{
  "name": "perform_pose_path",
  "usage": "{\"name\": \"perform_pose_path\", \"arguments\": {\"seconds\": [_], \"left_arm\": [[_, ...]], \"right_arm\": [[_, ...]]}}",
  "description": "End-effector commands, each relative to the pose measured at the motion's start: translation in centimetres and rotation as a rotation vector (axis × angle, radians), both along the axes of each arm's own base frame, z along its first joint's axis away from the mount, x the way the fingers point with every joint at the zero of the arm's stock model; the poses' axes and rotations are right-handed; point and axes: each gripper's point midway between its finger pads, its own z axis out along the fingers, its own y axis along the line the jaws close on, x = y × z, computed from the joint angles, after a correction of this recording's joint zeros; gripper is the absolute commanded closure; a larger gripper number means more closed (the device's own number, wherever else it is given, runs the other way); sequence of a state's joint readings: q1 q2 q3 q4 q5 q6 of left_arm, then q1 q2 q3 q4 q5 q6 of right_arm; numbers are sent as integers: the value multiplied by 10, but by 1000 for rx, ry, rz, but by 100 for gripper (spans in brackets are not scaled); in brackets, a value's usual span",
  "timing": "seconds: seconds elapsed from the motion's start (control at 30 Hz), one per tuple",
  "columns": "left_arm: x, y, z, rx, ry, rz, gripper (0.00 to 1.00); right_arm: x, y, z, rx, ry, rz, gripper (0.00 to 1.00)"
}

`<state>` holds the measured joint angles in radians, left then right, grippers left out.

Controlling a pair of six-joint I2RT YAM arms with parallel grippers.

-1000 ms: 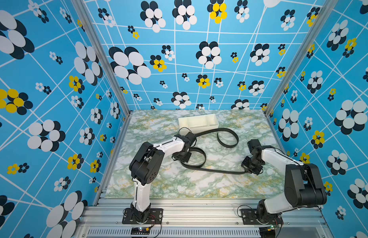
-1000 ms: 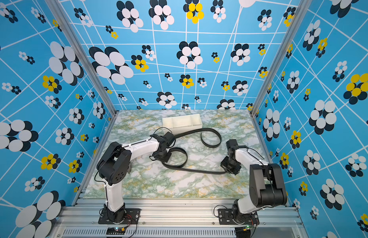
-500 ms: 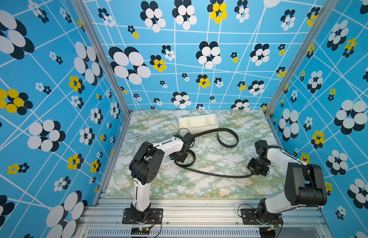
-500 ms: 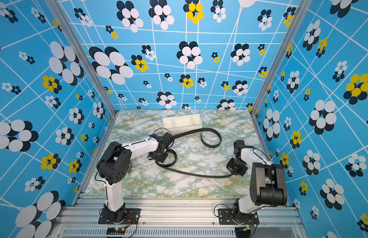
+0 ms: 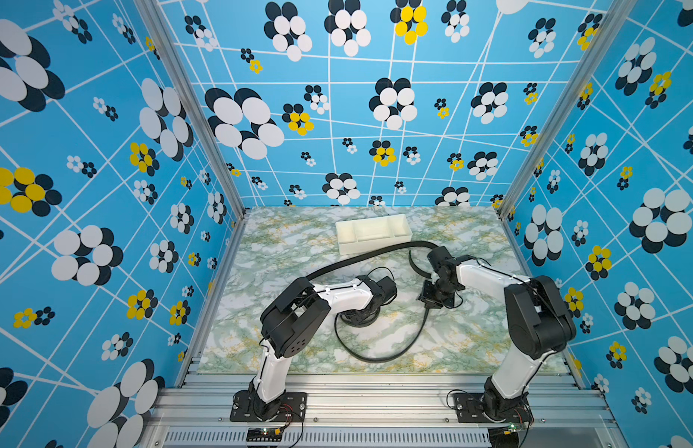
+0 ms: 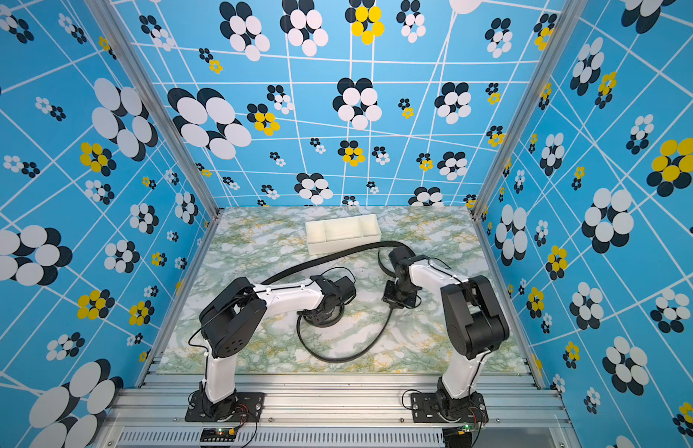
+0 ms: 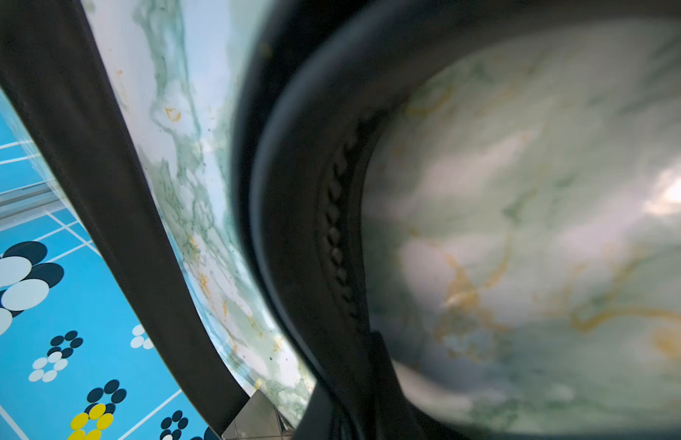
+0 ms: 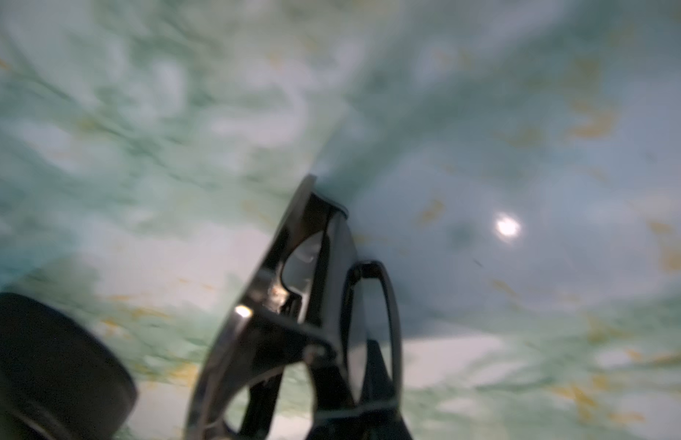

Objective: Place the belts into the storage roll
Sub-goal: Roll the belt at the center of the board.

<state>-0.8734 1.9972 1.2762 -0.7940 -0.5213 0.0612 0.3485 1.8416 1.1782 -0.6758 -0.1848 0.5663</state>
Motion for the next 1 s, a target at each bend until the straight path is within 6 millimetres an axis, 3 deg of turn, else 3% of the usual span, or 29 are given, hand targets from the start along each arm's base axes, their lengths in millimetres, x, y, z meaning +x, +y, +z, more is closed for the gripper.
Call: {"name": "perform_pose_path", "arguments": {"seconds": [0.0,0.07,0.2,0.27,0.33,0.47,0.6,0.77,0.97], "left_arm": [[-48,1,-38,-11,242,-44,100],[-49,-1,-38,-21,241,-38,100],[-48,-7,-38,-54,243,-28,100],[-48,-9,-38,-67,244,-24,100],[-47,-12,-37,-78,244,-21,100],[-45,-14,-37,-90,249,-1,100],[-43,-8,-37,-119,254,49,100],[-44,-3,-34,-148,266,82,100],[-43,-4,-33,-149,272,87,100]], "right_arm": [[46,58,13,168,-73,84,100],[67,89,18,256,-83,108,97],[81,133,32,461,-76,107,73],[79,135,44,506,-93,89,59],[73,120,52,491,-106,53,52],[32,72,52,295,-54,-28,48],[-24,48,39,170,19,-47,48],[-72,79,25,192,50,-13,49],[-95,116,4,160,78,57,53]]}}
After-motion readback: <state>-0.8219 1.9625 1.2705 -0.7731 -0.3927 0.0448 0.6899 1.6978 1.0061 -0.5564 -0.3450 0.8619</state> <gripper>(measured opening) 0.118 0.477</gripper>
